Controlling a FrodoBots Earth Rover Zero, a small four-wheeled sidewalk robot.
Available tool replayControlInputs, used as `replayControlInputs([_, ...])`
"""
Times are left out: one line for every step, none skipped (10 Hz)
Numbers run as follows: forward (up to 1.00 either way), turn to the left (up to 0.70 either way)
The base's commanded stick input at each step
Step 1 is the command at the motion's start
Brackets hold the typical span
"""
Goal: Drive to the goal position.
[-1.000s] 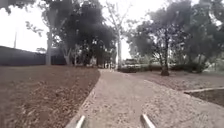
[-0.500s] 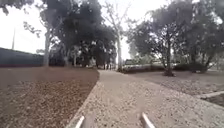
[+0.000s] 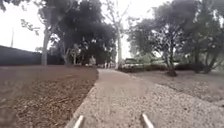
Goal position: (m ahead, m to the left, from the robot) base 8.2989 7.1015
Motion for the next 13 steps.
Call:
replayControlInputs([1.00,0.00])
replayControlInputs([1.00,0.00])
replayControlInputs([1.00,0.00])
replayControlInputs([1.00,0.00])
replayControlInputs([1.00,0.00])
replayControlInputs([1.00,0.00])
replayControlInputs([1.00,0.06])
replayControlInputs([1.00,0.11])
replayControlInputs([1.00,0.11])
replayControlInputs([1.00,0.11])
replayControlInputs([1.00,0.02])
replayControlInputs([1.00,0.00])
replayControlInputs([1.00,0.00])
